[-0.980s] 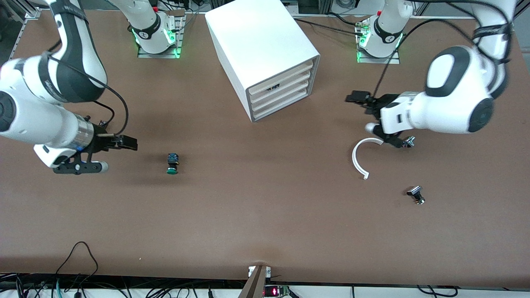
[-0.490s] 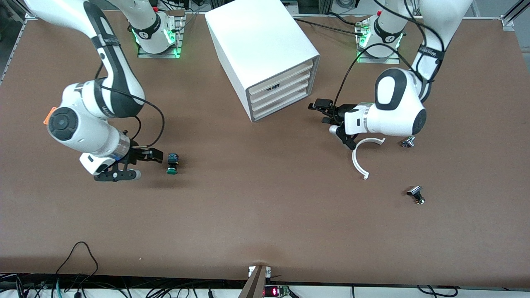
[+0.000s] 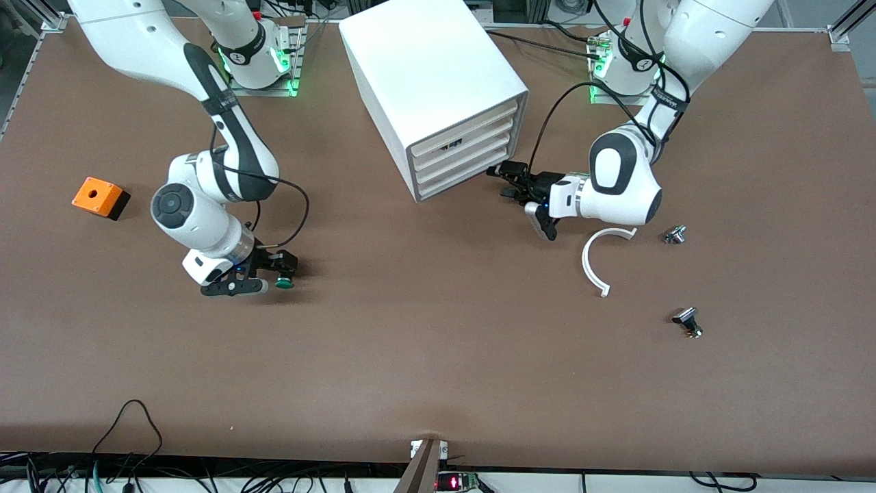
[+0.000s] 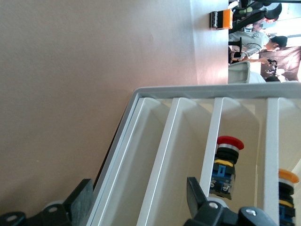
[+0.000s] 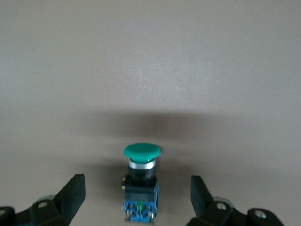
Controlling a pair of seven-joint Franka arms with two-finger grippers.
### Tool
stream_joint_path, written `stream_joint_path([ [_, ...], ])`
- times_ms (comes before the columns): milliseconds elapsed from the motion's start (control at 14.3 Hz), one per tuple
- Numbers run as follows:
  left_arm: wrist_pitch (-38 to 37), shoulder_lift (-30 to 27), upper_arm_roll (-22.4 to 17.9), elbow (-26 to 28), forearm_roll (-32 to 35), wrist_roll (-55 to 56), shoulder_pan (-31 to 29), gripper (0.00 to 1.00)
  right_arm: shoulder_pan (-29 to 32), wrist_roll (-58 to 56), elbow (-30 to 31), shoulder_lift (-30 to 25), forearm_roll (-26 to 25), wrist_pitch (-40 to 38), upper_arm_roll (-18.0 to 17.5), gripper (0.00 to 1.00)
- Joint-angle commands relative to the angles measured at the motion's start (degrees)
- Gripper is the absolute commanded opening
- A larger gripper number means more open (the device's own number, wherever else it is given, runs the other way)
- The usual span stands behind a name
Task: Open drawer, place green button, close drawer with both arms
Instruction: 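Grasp the green button with the right gripper while the left gripper grips the drawer, then pull the drawer open with the left gripper while the right gripper lifts the button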
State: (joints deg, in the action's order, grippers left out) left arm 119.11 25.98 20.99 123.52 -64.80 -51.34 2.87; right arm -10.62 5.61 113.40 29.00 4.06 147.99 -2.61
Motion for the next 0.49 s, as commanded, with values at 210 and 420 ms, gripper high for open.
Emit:
stream_joint_path([
  [210,0.69,3.81,2.74,2.07,-3.66,-8.15,-0.06,0.72,-1.25,0.19,3.4,1.06,0.77,3.98,-0.02,0.9],
  [420,0.25,4.25,2.92,5.32,-9.62,-14.82,-0.06,0.67,-1.25,0.19,4.11,1.06,0.77,4.24,-0.02,0.65],
])
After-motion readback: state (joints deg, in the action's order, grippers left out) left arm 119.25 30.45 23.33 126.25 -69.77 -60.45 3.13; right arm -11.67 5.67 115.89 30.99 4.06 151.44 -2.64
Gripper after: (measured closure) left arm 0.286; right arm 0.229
